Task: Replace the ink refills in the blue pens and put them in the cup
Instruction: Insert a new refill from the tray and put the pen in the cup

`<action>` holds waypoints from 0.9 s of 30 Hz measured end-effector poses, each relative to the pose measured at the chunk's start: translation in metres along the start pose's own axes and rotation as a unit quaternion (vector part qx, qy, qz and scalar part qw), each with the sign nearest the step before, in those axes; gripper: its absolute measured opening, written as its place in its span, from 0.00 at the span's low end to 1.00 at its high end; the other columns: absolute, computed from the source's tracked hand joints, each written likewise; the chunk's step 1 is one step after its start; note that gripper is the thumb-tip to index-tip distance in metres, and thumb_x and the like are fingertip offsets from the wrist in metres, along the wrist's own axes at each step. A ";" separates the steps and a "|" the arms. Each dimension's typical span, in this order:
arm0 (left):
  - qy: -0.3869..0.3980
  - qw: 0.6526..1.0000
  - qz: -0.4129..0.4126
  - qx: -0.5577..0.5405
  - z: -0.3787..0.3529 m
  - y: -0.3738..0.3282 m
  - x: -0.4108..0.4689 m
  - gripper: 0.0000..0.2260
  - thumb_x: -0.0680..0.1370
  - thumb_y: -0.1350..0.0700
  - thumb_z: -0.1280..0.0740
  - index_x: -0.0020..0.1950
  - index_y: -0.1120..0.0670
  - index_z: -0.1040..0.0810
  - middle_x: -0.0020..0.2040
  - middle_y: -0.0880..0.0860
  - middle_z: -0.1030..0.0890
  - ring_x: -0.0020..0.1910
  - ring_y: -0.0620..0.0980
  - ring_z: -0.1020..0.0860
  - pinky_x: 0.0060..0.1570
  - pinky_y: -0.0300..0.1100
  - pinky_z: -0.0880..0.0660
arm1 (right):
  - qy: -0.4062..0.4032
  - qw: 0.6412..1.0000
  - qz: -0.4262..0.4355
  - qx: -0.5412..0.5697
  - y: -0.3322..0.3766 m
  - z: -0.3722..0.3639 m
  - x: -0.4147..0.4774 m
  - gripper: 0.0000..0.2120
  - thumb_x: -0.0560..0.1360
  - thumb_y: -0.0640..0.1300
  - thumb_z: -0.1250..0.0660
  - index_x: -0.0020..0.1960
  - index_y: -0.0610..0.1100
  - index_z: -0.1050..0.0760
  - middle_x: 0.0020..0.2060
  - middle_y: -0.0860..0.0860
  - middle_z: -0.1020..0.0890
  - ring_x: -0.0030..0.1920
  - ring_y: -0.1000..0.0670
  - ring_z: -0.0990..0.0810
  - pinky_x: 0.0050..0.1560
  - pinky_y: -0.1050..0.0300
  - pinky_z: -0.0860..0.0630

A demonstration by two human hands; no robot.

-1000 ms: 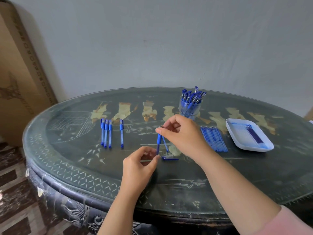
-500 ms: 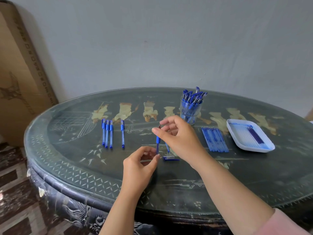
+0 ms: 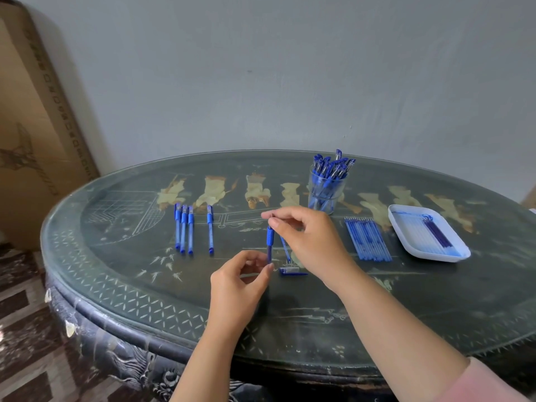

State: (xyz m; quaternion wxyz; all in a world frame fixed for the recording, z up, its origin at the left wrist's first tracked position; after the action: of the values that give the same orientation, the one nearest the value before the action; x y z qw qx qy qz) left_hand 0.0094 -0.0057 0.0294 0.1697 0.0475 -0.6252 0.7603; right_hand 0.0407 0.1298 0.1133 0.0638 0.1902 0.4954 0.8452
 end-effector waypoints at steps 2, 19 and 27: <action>0.002 1.000 -0.003 0.000 0.000 0.000 0.000 0.06 0.72 0.61 0.24 0.44 0.51 0.17 0.39 0.44 0.17 0.40 0.40 0.18 0.43 0.27 0.25 | -0.035 0.999 -0.013 0.005 -0.001 0.001 0.000 0.07 0.74 0.49 0.27 0.48 0.48 0.19 0.43 0.55 0.16 0.45 0.59 0.20 0.49 0.62 0.22; 0.008 1.000 0.001 -0.013 -0.001 0.004 0.001 0.06 0.72 0.61 0.25 0.44 0.51 0.17 0.40 0.44 0.16 0.40 0.41 0.18 0.43 0.30 0.24 | 0.009 0.999 -0.022 0.032 -0.005 -0.001 0.000 0.08 0.78 0.46 0.32 0.56 0.50 0.19 0.48 0.57 0.17 0.51 0.60 0.20 0.56 0.60 0.23; 0.010 1.000 -0.008 -0.003 -0.001 0.004 0.001 0.06 0.72 0.60 0.25 0.45 0.50 0.17 0.39 0.43 0.16 0.41 0.42 0.18 0.43 0.29 0.24 | -0.001 0.997 -0.036 0.062 -0.009 0.000 0.001 0.10 0.76 0.49 0.31 0.57 0.52 0.22 0.49 0.57 0.18 0.49 0.60 0.20 0.53 0.61 0.23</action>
State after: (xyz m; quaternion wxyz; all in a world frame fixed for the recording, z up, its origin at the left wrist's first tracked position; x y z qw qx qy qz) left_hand 0.0070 -0.0052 0.0261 0.1820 0.0441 -0.6256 0.7574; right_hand 0.0388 0.1345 0.1062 0.0830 0.1765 0.5534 0.8097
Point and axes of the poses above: each hand's wrist, its own x-axis towards the middle knuckle, its own z-axis out of the back of the hand, y = z × x, the point moved 4 cm from there along x, towards the middle knuckle
